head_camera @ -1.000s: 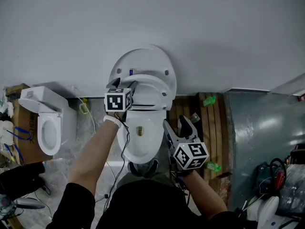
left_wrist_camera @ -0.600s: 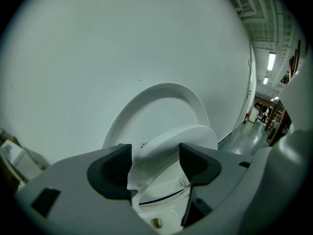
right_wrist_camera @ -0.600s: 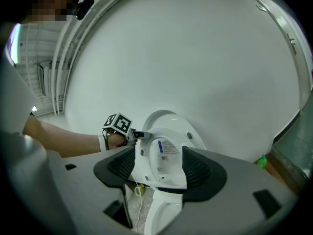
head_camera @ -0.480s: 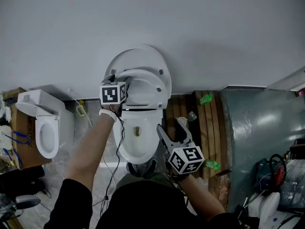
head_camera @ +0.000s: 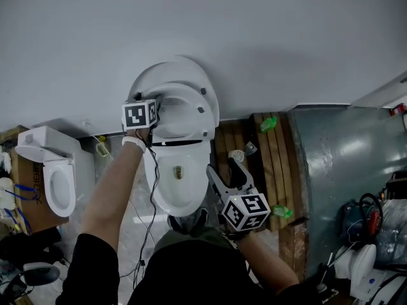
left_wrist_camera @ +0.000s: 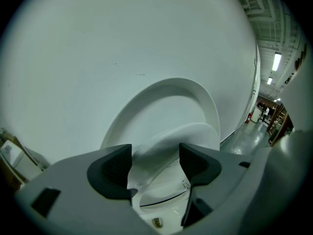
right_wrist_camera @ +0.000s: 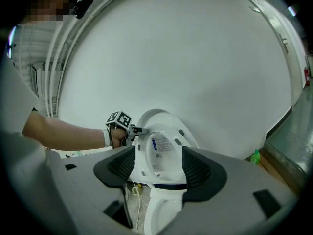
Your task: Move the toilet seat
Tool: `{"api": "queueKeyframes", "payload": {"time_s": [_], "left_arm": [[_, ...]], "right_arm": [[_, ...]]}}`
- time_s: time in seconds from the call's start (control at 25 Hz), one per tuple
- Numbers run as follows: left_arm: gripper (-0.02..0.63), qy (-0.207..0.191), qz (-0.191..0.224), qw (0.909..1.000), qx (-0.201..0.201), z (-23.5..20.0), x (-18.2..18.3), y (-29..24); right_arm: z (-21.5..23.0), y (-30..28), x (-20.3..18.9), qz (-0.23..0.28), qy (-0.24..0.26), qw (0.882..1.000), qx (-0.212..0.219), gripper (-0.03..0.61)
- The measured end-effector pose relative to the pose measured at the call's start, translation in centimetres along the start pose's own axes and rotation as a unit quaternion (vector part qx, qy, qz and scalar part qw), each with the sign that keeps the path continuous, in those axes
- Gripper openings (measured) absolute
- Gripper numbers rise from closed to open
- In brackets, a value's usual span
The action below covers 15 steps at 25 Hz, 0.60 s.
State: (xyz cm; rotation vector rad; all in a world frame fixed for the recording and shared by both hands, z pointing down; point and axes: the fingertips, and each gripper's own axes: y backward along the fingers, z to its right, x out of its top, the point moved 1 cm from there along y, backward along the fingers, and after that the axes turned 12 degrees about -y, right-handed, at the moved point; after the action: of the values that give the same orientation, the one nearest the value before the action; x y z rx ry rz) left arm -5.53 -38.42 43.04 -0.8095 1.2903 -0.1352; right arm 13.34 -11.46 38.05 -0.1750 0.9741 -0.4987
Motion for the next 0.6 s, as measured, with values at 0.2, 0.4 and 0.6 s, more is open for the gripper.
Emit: {"api": "queueKeyframes", "payload": {"time_s": [0.2, 0.4, 0.6], "left_arm": [[0.313, -0.009, -0.006, 0.9999, 0.010, -0.2, 0.1, -0.7], [0.313, -0.003, -0.010, 0.9999, 0.007, -0.6, 0.4, -1.5], [0.313, -0.004, -0.011, 0.9998, 0.014, -0.9, 0.6, -2.2]], "right_arm": [[0.9, 0.3, -0.5, -0.004, -0.005, 1.000, -0.011, 0.327], [1.5, 0.3, -0.7, -0.007, -0.014, 1.000, -0.016, 0.327], [1.9, 0.0, -1.0, -0.011, -0.018, 1.000, -0.020, 0.327]]}}
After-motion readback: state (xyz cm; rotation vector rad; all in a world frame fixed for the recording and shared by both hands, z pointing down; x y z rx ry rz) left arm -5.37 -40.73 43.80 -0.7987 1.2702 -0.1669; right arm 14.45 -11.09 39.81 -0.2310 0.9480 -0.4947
